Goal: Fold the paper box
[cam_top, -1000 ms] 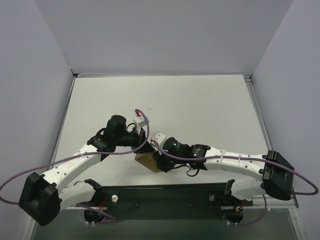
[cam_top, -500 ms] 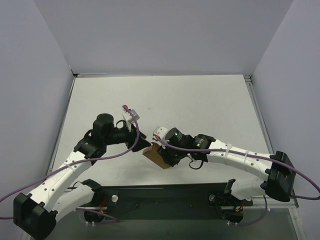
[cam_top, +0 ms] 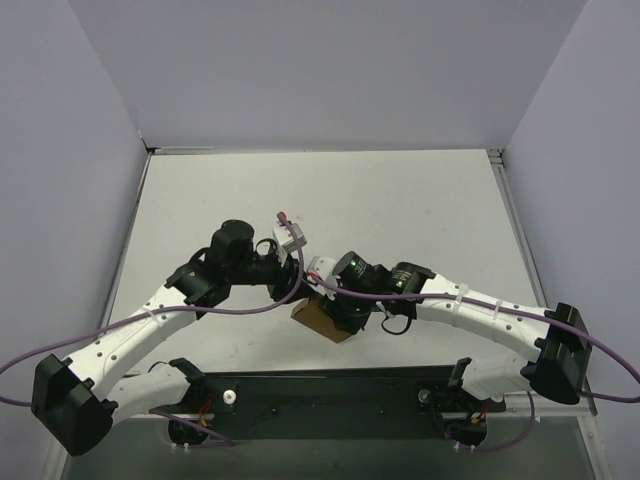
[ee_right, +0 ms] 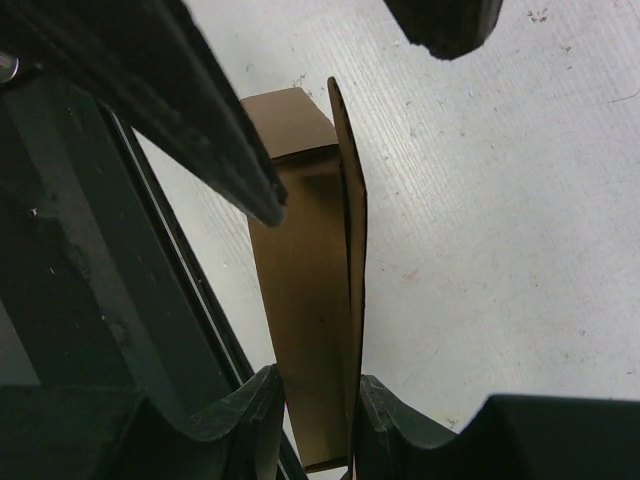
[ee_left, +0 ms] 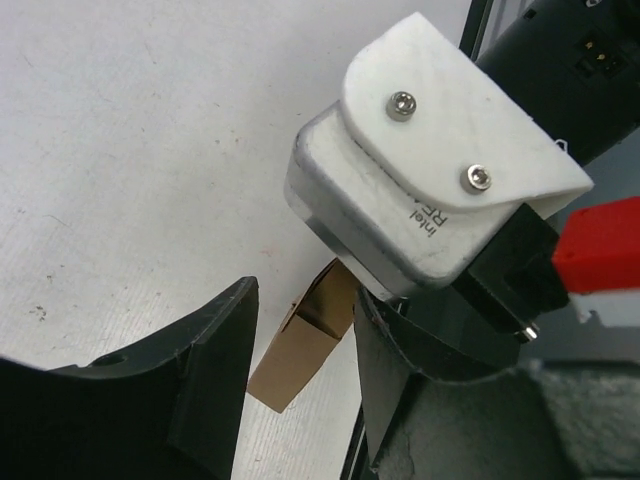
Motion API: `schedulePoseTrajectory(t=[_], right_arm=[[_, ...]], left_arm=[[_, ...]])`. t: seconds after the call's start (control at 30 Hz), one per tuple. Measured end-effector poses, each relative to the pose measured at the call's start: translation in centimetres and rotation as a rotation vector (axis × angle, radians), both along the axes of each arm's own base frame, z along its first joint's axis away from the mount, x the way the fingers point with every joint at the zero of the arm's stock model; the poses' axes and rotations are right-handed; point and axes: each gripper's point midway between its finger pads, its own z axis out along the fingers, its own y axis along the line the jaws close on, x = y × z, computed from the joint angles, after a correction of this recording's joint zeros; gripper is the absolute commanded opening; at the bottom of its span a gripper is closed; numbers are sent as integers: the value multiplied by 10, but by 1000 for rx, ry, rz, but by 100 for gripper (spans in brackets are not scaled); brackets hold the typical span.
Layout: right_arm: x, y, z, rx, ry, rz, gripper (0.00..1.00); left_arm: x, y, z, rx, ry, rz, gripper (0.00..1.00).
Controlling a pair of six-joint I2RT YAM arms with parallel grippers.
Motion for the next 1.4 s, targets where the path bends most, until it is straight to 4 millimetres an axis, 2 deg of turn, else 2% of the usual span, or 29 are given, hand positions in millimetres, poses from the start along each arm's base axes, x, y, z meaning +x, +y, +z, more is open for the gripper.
schedulePoseTrajectory(t=[0.03, 0.07, 0.13, 0.2, 0.3, 0.4, 0.53, 0.83, 1.07, 1.23, 1.3, 1.4], right_arm=[[-1, -1, 0, -3, 2, 1, 13], [-1, -1, -1, -5, 3, 2, 12], [0, -2, -1, -7, 5, 4, 12], [1, -3, -1, -5, 9, 1, 12], [4, -4, 1, 2, 11, -11, 12], [6, -6, 6, 22, 9, -19, 12], [7, -6, 12, 52, 12, -23, 11], [2, -4, 14, 69, 35, -4, 11], [0, -3, 14, 73, 40, 0, 11], [-1, -2, 14, 76, 47, 5, 11], [-2, -2, 14, 78, 50, 8, 11], [-2, -1, 13, 77, 54, 9, 10]], left_arm=[[-2, -2, -2, 6, 1, -8, 50], [-3, -3, -3, 12, 1, -11, 44], [-2, -3, -5, 18, 1, -9, 43], [-2, -3, -5, 19, -3, -12, 46], [-3, -5, -3, 4, 0, -17, 56], [-3, -8, -2, -20, 2, -19, 60], [-6, -8, -6, -25, 15, -30, 60], [-3, -12, -1, -45, -7, -38, 59], [-2, -12, -1, -46, -15, -33, 43], [-1, -13, 1, -50, -20, -34, 37], [-1, -13, 1, -52, -22, -34, 28], [-1, -14, 1, -53, -21, -37, 20]])
